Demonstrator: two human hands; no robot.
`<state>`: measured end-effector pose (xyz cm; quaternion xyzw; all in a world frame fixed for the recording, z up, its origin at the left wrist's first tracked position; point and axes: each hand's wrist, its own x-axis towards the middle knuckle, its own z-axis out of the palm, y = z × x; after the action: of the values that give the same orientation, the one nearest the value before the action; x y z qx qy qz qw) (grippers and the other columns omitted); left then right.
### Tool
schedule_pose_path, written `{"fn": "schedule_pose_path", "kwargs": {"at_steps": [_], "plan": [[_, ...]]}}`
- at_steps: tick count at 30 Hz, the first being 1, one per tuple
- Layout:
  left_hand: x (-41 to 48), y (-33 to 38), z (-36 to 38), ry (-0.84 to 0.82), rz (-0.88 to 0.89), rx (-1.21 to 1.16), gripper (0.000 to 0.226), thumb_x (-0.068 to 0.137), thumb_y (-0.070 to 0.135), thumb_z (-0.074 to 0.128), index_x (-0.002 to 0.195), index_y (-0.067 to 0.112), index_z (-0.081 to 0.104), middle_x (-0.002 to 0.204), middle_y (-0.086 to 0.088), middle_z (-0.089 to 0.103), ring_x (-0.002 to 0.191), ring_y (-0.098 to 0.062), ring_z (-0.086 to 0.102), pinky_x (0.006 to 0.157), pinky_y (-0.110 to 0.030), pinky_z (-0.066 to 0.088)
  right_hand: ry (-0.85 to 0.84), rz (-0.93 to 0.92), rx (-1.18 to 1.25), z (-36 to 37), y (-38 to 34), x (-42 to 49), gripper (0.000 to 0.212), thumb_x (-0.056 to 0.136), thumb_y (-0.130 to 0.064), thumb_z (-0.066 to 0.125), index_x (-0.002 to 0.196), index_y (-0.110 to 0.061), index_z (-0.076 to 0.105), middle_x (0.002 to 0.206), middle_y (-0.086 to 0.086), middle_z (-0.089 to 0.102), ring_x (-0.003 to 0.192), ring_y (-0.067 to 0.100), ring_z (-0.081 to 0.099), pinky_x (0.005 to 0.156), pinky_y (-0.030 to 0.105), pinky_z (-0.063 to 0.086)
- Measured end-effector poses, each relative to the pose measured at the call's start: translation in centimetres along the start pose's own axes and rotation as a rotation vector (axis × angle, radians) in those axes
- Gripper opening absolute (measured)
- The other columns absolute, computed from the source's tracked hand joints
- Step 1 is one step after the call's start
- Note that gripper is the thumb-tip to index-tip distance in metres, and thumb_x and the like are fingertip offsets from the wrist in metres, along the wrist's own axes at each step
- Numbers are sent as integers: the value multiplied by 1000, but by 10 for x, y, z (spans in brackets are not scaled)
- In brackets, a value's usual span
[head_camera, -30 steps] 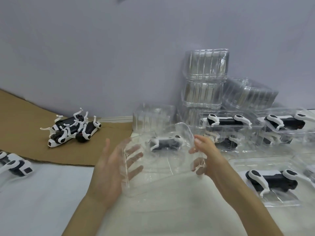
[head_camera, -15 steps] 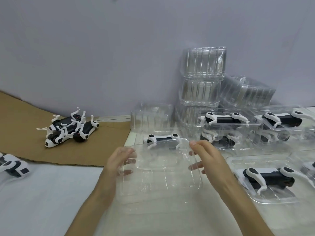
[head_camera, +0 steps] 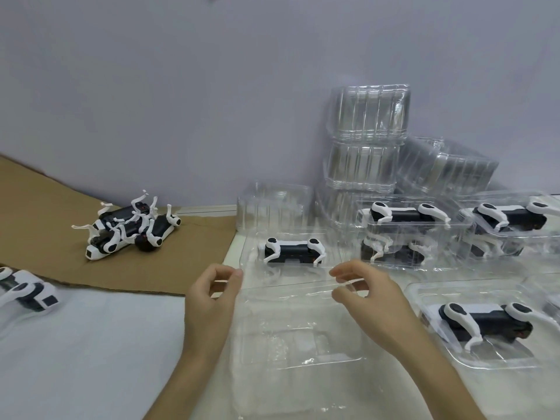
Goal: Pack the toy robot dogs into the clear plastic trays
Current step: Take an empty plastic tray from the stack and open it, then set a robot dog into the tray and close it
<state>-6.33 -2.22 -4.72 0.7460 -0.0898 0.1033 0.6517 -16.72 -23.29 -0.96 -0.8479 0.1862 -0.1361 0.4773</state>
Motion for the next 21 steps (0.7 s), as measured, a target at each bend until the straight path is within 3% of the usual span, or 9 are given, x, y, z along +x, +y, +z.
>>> {"fn": "schedule_pose_path", "kwargs": {"at_steps": [5, 8, 11, 13, 15, 17, 21], "plan": [[53, -14, -19, 194, -161, -105, 15, 94, 8, 62, 101, 21, 61, 102, -5, 64, 63, -12, 63, 57, -30, 51, 82, -34, -16, 2, 3, 2, 38, 85, -2, 59, 89, -39, 68, 93, -19, 69, 86, -4, 61, 66, 14, 40], [94, -20, -38, 297, -149, 64, 35, 87, 4, 61, 116, 24, 57, 128, -8, 53, 84, -27, 62, 79, -47, 54, 163, -47, -6, 8, 4, 2, 34, 87, -8, 61, 96, -40, 64, 96, -20, 66, 90, -2, 60, 67, 21, 41], [133, -20, -59, 325, -181, 146, 46, 88, 1, 51, 124, 26, 64, 137, -20, 50, 90, -29, 57, 85, -43, 53, 220, -70, 16, 13, 5, 1, 34, 89, -19, 65, 113, -41, 54, 107, -22, 58, 95, -4, 57, 71, 24, 43], [154, -22, -68, 231, -247, 195, 48, 92, 2, 51, 133, 24, 63, 131, -17, 56, 95, -28, 59, 88, -42, 53, 262, -85, 55, 14, 4, 2, 38, 89, -22, 66, 117, -41, 50, 111, -24, 54, 95, -5, 57, 70, 20, 41], [163, -23, -73, 132, -348, 177, 44, 96, 2, 48, 135, 20, 62, 103, -5, 62, 83, -19, 59, 71, -33, 51, 291, -87, 104, 14, 3, 4, 39, 89, -21, 67, 117, -40, 49, 113, -24, 54, 95, -3, 58, 69, 18, 39], [163, -27, -73, 65, -414, 130, 37, 100, 1, 46, 130, 13, 64, 88, 0, 58, 76, -12, 56, 61, -27, 52, 304, -81, 137, 13, 3, 4, 37, 89, -19, 67, 116, -38, 50, 113, -23, 55, 94, -2, 59, 70, 16, 38], [147, -31, -63, 74, -298, 122, 28, 98, 1, 55, 120, 6, 71, 83, -2, 55, 65, -15, 48, 60, -18, 49, 323, -108, 163, 11, 1, 2, 32, 89, -18, 67, 111, -37, 54, 112, -22, 56, 91, -7, 58, 70, 13, 37]]}}
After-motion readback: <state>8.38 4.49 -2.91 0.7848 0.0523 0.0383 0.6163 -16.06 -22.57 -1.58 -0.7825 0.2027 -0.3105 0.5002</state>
